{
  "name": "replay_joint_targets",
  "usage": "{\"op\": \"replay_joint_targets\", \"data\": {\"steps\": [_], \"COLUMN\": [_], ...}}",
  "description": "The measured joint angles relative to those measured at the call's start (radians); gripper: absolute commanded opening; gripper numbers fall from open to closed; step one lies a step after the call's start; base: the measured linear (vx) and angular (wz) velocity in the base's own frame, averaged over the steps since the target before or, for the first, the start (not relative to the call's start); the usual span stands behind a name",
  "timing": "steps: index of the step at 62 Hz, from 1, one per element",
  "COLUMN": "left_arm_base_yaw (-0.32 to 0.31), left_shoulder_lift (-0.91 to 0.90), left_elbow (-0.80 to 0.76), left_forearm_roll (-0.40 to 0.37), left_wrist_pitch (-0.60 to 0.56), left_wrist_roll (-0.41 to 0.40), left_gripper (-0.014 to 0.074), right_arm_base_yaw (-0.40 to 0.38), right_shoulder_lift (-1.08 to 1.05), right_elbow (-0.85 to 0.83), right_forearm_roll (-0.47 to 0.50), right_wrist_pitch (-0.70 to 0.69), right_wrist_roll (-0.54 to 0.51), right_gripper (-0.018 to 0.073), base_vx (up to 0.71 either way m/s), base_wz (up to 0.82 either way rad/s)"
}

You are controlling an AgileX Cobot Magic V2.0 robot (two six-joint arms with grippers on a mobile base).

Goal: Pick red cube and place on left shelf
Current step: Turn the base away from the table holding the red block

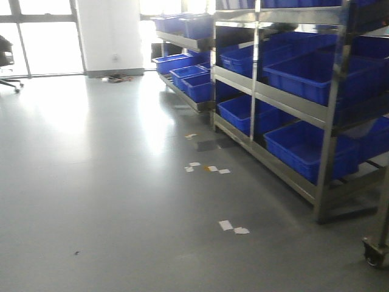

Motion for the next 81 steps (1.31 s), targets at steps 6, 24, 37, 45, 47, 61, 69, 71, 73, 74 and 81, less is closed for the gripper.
{"op": "replay_joint_targets", "data": {"steps": [6, 24, 37, 45, 47, 61, 69, 71, 73, 74, 81], "left_arm_base_yaw": [0.000, 0.000, 0.000, 0.000, 0.000, 0.000, 0.000, 0.000, 0.000, 0.000, 0.000], "left_shoulder_lift": [0.000, 0.000, 0.000, 0.000, 0.000, 0.000, 0.000, 0.000, 0.000, 0.000, 0.000], "left_elbow": [0.000, 0.000, 0.000, 0.000, 0.000, 0.000, 0.000, 0.000, 0.000, 0.000, 0.000], "left_forearm_roll": [0.000, 0.000, 0.000, 0.000, 0.000, 0.000, 0.000, 0.000, 0.000, 0.000, 0.000], "left_wrist_pitch": [0.000, 0.000, 0.000, 0.000, 0.000, 0.000, 0.000, 0.000, 0.000, 0.000, 0.000], "left_wrist_roll": [0.000, 0.000, 0.000, 0.000, 0.000, 0.000, 0.000, 0.000, 0.000, 0.000, 0.000], "left_gripper": [0.0106, 0.0106, 0.0106, 0.0106, 0.0106, 0.0106, 0.0106, 0.0106, 0.0106, 0.0106, 0.0106], "right_arm_base_yaw": [0.000, 0.000, 0.000, 0.000, 0.000, 0.000, 0.000, 0.000, 0.000, 0.000, 0.000], "right_shoulder_lift": [0.000, 0.000, 0.000, 0.000, 0.000, 0.000, 0.000, 0.000, 0.000, 0.000, 0.000], "right_elbow": [0.000, 0.000, 0.000, 0.000, 0.000, 0.000, 0.000, 0.000, 0.000, 0.000, 0.000], "right_forearm_roll": [0.000, 0.000, 0.000, 0.000, 0.000, 0.000, 0.000, 0.000, 0.000, 0.000, 0.000], "right_wrist_pitch": [0.000, 0.000, -0.002, -0.002, -0.002, -0.002, -0.002, -0.002, -0.002, -0.002, -0.002], "right_wrist_roll": [0.000, 0.000, 0.000, 0.000, 0.000, 0.000, 0.000, 0.000, 0.000, 0.000, 0.000], "right_gripper": [0.0058, 0.0058, 0.0058, 0.0058, 0.0058, 0.0058, 0.0058, 0.0058, 0.0058, 0.0058, 0.0058], "base_vx": [-0.20, -0.19, -0.19, -0.16, -0.11, -0.10, 0.01, 0.03, 0.05, 0.01, 0.07], "base_wz": [0.54, 0.49, 0.37, 0.25, 0.30, 0.22, 0.23, 0.20, 0.31, 0.07, 0.14]}}
